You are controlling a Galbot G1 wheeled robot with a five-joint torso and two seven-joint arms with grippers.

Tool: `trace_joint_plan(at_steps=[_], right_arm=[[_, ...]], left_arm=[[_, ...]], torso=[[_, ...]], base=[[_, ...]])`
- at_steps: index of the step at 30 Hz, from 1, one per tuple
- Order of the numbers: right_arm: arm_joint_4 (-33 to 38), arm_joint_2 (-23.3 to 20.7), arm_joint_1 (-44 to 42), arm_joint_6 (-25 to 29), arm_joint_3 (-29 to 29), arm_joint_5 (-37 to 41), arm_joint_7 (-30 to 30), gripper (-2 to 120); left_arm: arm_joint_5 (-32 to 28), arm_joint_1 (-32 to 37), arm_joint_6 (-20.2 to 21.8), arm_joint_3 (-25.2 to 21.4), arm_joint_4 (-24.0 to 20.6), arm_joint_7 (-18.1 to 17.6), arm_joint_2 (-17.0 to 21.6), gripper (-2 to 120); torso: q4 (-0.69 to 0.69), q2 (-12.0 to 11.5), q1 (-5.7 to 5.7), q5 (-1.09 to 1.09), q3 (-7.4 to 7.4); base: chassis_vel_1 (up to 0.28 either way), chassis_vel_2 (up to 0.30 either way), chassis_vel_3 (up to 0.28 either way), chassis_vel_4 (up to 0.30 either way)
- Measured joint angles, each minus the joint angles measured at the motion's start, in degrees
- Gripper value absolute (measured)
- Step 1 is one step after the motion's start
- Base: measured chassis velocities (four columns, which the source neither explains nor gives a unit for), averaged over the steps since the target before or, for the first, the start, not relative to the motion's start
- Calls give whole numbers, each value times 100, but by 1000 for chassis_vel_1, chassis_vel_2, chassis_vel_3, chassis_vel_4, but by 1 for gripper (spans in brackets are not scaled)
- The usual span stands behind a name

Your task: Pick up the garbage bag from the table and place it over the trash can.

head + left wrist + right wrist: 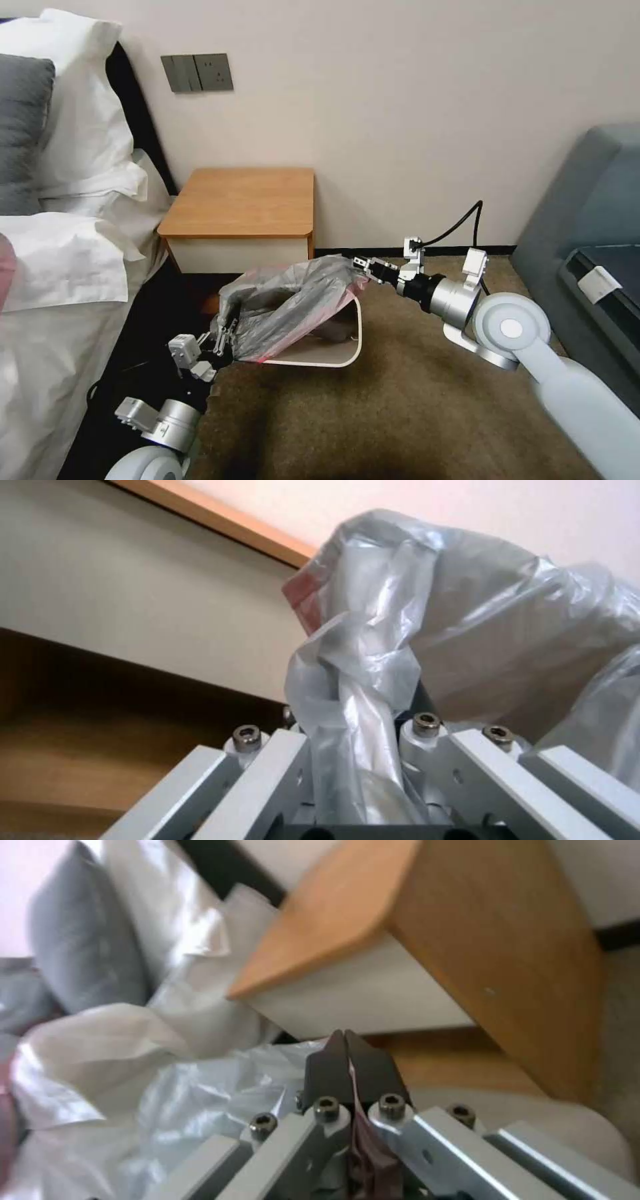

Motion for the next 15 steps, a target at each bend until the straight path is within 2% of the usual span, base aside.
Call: trace_joint_plan(at_steps=[8, 15], right_arm=[[307, -211, -217, -133, 156, 235, 266, 0], [406, -188, -289, -129, 175, 384, 382, 0]], left_arm=[[-472, -93, 115, -23, 51, -165, -64, 7], [-751, -130, 228, -72, 59, -326, -86, 7]], torso=[[-1, 0, 0, -1, 0], [0, 0, 0, -1, 0]], base=[[0, 0, 0, 0], [0, 0, 0, 0]])
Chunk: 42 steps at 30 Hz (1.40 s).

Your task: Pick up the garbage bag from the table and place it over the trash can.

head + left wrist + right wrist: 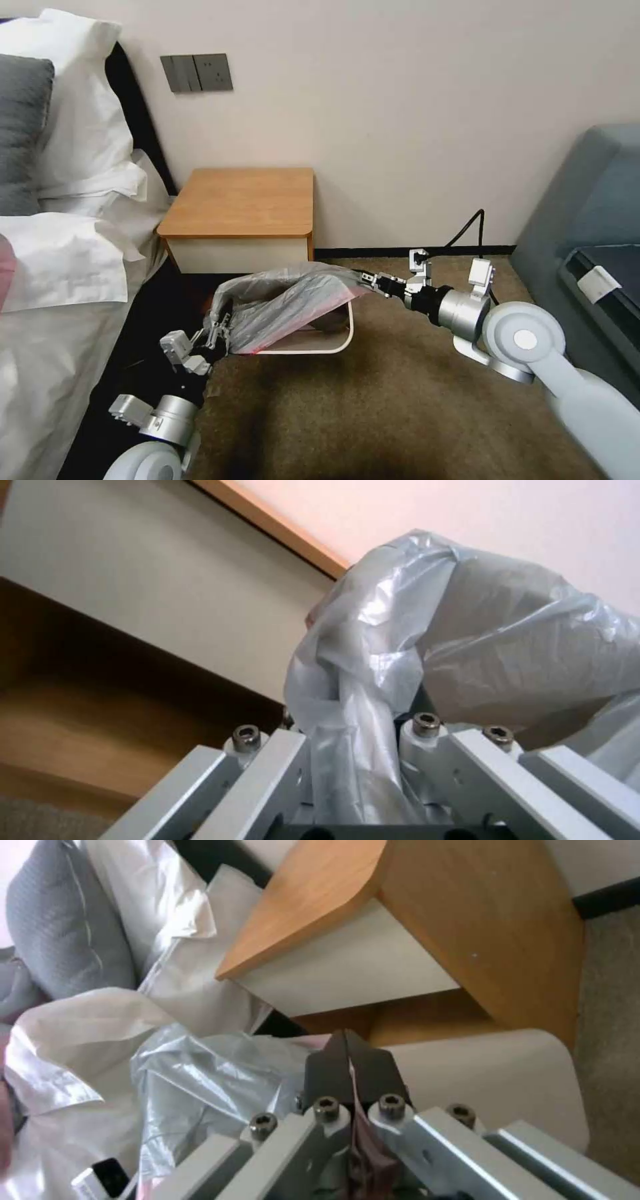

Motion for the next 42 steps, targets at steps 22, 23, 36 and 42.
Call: trace_joint_plan(at_steps=[22, 23, 36, 42], right_arm=[[879, 786, -1020, 503, 633, 326, 640, 47], [879, 786, -1020, 503, 633, 326, 640, 47], [1530, 1848, -1951, 1102, 975, 1383, 1409, 93], [1380, 2038, -1859, 1078, 766, 1073, 1358, 100]], left_arm=[[8, -206, 51, -16, 204, -237, -26, 7], [8, -206, 51, -16, 204, -237, -26, 7], [33, -225, 77, 24, 175, -308, -75, 7], [40, -188, 79, 33, 118, -311, -72, 7]], torso=[[0, 0, 0, -1, 0], [0, 0, 0, -1, 0], [0, 0, 0, -1, 0], [1, 0, 0, -1, 0]], base=[[0, 0, 0, 0], [0, 0, 0, 0], [0, 0, 0, 0], [0, 0, 0, 0]])
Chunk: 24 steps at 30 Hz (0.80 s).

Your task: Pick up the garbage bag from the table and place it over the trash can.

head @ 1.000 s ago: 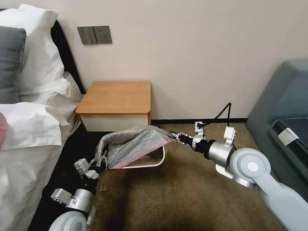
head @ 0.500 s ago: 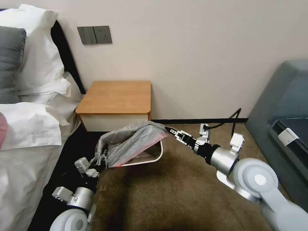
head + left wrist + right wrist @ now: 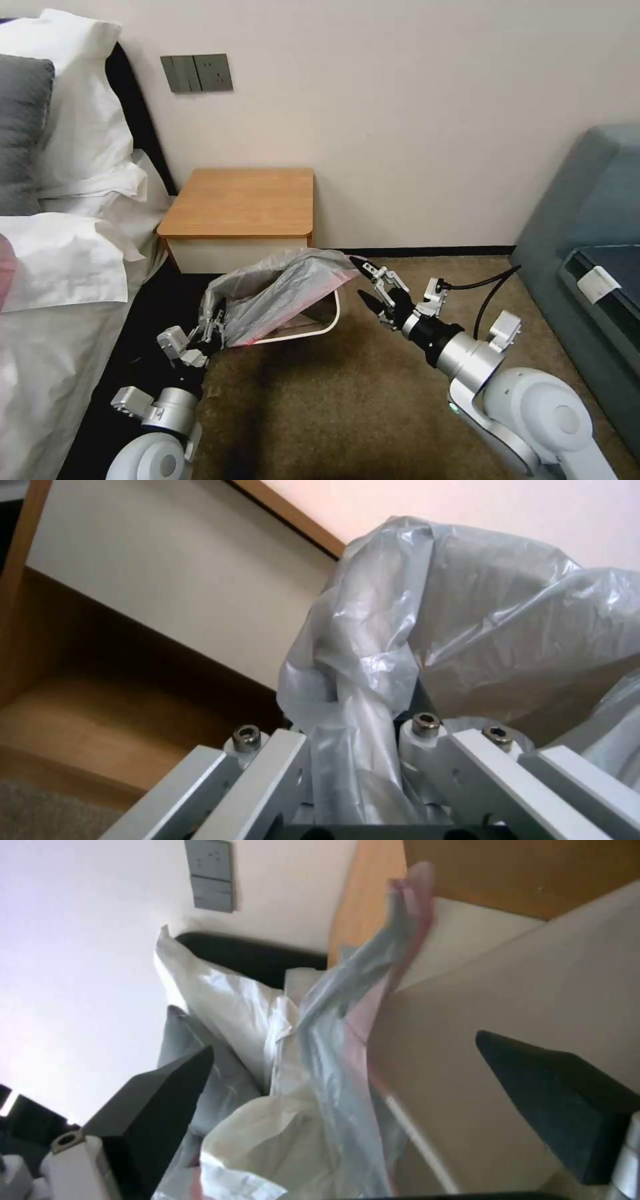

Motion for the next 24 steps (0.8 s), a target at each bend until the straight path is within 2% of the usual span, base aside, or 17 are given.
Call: trace_joint_plan(at_steps=[5, 8, 9, 11, 13, 16, 17, 19, 20, 23, 24], right_arm=[[-140, -5, 159, -21, -45, -70, -58, 98], [-253, -86, 275, -40, -134, -85, -67, 85], [-253, -86, 275, -40, -134, -85, -67, 85], [-345, -122, 357, -51, -164, -81, -88, 73], [-382, -127, 385, -56, -169, -81, -98, 70], [-476, -120, 450, -84, -172, -80, -127, 55], [-476, -120, 450, -84, -172, -80, -127, 55], [-507, -106, 453, -95, -189, -82, -147, 44], [-507, -106, 453, -95, -189, -82, -147, 44], [-559, -70, 459, -98, -207, -109, -178, 32], [-559, -70, 459, -98, -207, -109, -178, 32]], left_arm=[[0, 23, 1, 4, -38, 1, 2, 7], [0, 31, 1, 7, -43, 8, 5, 7], [0, 31, 1, 7, -43, 8, 5, 7], [0, 29, 1, 14, -49, 13, 9, 7], [0, 27, 1, 19, -50, 15, 9, 7], [0, 17, 1, 37, -49, 49, 7, 7], [0, 17, 1, 37, -49, 49, 7, 7], [-1, 4, 2, 46, -37, 76, 7, 7], [-1, 4, 2, 46, -37, 76, 7, 7], [-3, -28, 6, 52, -11, 99, 3, 7], [-3, -28, 6, 52, -11, 99, 3, 7]], torso=[[0, 0, 0, 0, 0], [0, 0, 0, 0, 0], [0, 0, 0, 0, 0], [0, 0, 0, 0, 0], [0, 0, 0, 0, 0], [0, 0, 0, 0, 0], [0, 0, 0, 0, 0], [0, 0, 0, 0, 0], [0, 0, 0, 0, 0], [-1, 0, 0, 0, 0], [-1, 0, 0, 0, 0]], base=[[0, 0, 0, 0], [0, 0, 0, 0], [0, 0, 0, 0], [0, 0, 0, 0], [0, 0, 0, 0], [0, 0, 0, 0], [0, 0, 0, 0], [0, 0, 0, 0], [0, 0, 0, 0], [0, 0, 0, 0], [0, 0, 0, 0]])
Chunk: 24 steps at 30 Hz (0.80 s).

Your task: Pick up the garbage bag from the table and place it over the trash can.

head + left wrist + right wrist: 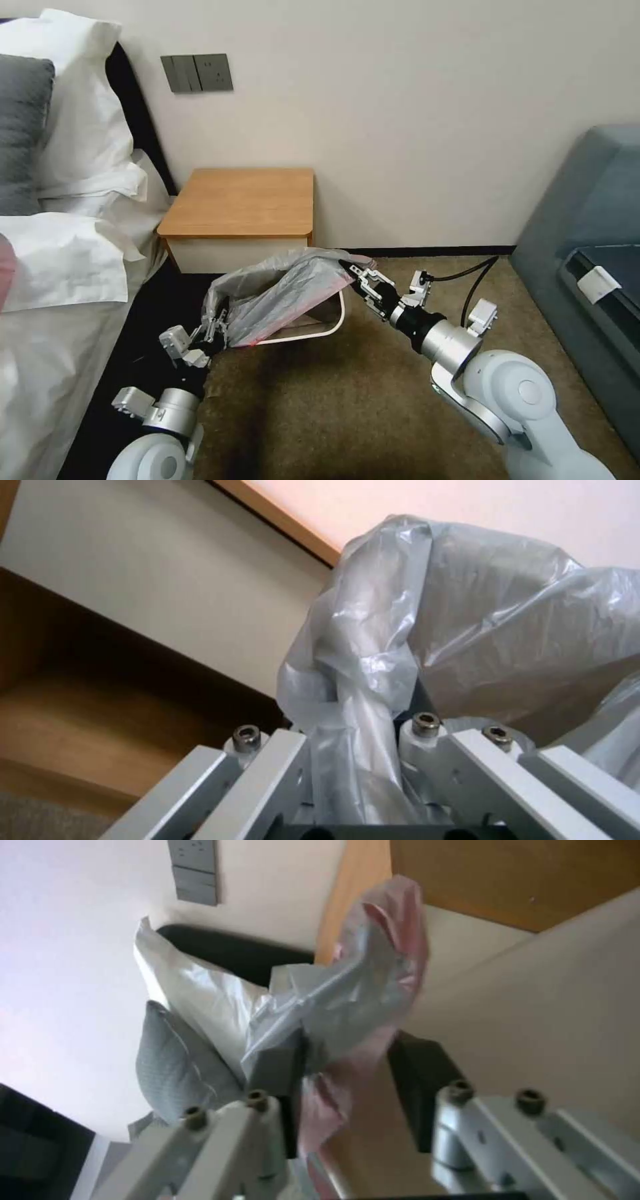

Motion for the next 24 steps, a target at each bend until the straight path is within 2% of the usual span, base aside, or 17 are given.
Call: trace_joint_plan(at_steps=[2, 3, 4, 6, 8, 18, 21, 24], right_arm=[[-8, 30, 8, 15, 1, -2, -9, 20], [-8, 30, 8, 15, 1, -2, -9, 20], [0, 39, 3, 23, 4, -3, -9, 13], [26, 48, -10, 28, 5, 2, -3, 10], [75, 74, -38, 29, 5, 10, 1, 0], [90, 79, -55, 32, 14, -16, 15, 0], [197, 59, -83, 81, 5, -68, 200, 0], [419, 1, -97, 156, -29, -91, 775, 0]], left_arm=[[-1, -19, 0, 1, 42, 1, -7, 7], [-1, -19, 0, 1, 42, 1, -7, 7], [-1, -25, 1, 2, 64, 1, -9, 7], [-2, -29, 0, 3, 79, 1, -12, 7], [-2, -44, -1, 16, 110, 1, -21, 7], [0, -124, -6, 62, 133, 3, -21, 7], [0, -127, -17, 54, 134, 4, -11, 7], [0, -127, -25, 32, 134, 21, -1, 7]], torso=[[0, 0, 0, 0, 0], [0, 0, 0, 0, 0], [0, 0, 0, 0, 0], [0, 0, 0, 0, 0], [0, 0, 0, 0, 0], [0, 0, 0, 0, 0], [0, 0, 0, 0, 0], [0, 0, 0, 0, 0]], base=[[0, 0, 0, 0], [0, 0, 0, 0], [0, 0, 0, 0], [0, 0, 0, 0], [0, 0, 0, 0], [0, 0, 0, 0], [0, 0, 0, 0], [0, 0, 0, 0]])
